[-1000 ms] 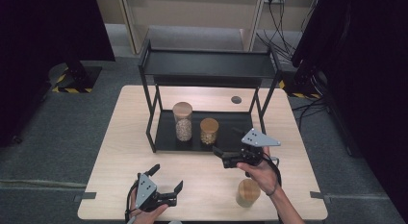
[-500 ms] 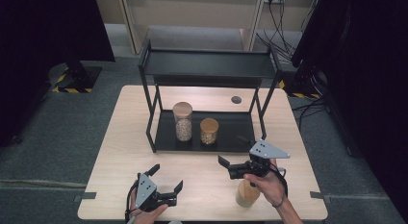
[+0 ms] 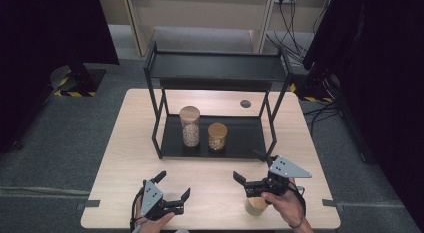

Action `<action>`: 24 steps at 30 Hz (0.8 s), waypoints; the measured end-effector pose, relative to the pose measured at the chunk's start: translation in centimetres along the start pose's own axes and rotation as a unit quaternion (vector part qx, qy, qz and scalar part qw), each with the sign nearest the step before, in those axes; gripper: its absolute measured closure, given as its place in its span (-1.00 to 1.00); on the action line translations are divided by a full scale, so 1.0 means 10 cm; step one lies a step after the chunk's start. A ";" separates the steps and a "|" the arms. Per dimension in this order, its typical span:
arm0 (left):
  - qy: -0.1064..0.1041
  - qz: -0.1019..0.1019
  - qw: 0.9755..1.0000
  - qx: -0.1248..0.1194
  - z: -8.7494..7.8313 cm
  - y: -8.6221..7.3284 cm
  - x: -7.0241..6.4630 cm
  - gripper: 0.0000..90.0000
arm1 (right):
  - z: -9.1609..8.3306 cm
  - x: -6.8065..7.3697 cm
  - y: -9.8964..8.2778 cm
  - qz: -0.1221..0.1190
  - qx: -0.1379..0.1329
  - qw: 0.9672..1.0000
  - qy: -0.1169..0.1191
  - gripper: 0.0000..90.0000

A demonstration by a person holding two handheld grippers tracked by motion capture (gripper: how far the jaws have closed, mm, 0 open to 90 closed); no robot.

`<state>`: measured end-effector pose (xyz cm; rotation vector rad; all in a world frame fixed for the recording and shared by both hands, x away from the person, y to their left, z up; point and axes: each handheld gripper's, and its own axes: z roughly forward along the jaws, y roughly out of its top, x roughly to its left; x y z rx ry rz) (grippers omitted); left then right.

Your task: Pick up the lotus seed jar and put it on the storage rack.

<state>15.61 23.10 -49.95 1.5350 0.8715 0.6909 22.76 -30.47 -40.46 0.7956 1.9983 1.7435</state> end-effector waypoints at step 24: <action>-0.001 -0.001 1.000 0.001 0.00 0.00 0.00 -0.99 | -0.42 0.13 -0.31 0.007 -0.004 1.000 -0.026 -0.96</action>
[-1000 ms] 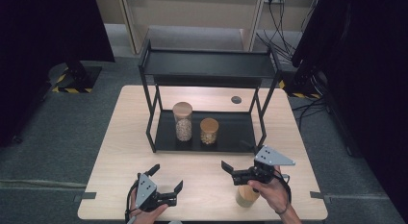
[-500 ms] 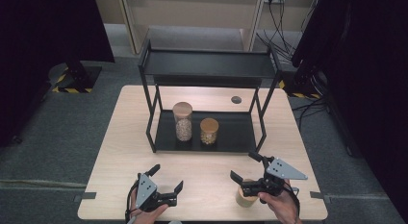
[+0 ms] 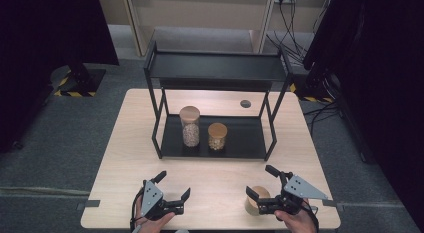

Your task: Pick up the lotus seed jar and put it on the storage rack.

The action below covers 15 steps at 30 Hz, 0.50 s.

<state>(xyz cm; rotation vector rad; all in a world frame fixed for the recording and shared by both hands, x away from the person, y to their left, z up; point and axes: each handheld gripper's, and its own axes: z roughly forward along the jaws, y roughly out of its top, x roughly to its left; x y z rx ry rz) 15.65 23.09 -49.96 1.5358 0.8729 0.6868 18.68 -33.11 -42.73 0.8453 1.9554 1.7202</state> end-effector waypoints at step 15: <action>0.000 0.000 1.000 0.000 0.00 0.00 0.00 -0.98 | -0.14 0.07 -0.17 0.011 -0.003 1.000 -0.003 -0.96</action>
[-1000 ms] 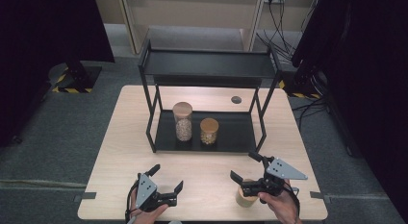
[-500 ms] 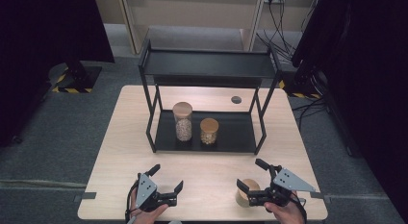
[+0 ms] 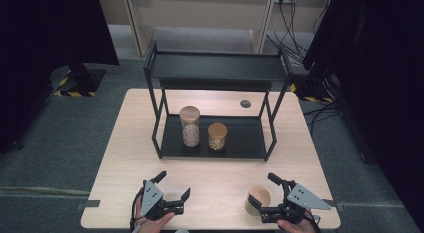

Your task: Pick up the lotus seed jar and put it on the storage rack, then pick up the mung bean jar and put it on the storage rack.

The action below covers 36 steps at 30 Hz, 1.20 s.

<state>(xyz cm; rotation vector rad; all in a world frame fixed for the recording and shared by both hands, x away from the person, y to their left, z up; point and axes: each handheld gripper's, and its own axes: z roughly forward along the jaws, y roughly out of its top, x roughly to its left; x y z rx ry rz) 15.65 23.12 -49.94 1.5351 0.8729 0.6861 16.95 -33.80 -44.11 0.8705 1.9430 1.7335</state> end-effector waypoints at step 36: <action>-0.001 0.002 1.000 0.001 0.00 -0.01 -0.01 -0.98 | -0.20 0.13 -0.21 -0.010 0.012 0.999 -0.031 -0.96</action>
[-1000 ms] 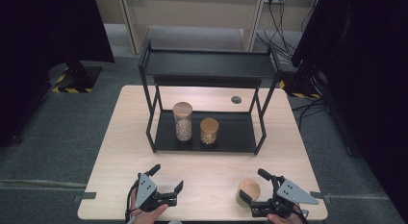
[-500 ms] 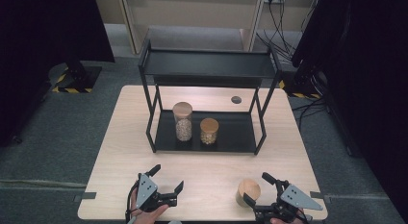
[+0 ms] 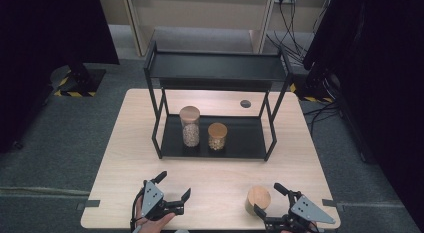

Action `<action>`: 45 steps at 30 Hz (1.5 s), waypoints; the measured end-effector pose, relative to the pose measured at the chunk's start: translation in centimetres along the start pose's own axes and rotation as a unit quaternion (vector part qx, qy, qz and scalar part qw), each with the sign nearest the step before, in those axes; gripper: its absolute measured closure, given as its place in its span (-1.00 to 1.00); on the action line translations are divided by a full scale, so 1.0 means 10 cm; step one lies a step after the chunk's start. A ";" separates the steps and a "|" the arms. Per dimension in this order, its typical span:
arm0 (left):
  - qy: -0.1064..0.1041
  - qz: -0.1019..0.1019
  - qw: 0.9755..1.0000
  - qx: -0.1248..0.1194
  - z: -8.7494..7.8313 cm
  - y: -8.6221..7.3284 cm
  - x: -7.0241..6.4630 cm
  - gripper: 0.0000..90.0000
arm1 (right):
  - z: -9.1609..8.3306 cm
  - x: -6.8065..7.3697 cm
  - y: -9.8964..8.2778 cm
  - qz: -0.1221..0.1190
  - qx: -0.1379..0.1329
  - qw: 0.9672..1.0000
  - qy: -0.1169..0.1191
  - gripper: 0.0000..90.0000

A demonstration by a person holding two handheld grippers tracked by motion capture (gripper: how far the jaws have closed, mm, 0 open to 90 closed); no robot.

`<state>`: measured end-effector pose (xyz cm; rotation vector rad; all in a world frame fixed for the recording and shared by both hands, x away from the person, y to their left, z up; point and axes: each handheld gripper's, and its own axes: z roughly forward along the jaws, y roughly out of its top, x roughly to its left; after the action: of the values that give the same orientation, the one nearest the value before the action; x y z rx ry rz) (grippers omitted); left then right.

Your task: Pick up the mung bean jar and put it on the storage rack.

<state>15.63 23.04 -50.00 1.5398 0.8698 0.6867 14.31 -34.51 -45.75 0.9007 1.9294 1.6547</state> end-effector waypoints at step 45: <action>-0.005 0.003 1.000 0.001 0.00 0.00 0.00 -0.97 | 0.30 0.06 -0.07 -0.033 0.102 0.994 -0.027 -0.44</action>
<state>15.64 22.99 -49.98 1.5467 0.8576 0.6823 15.86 -32.01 -46.95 0.9365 2.0953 1.3999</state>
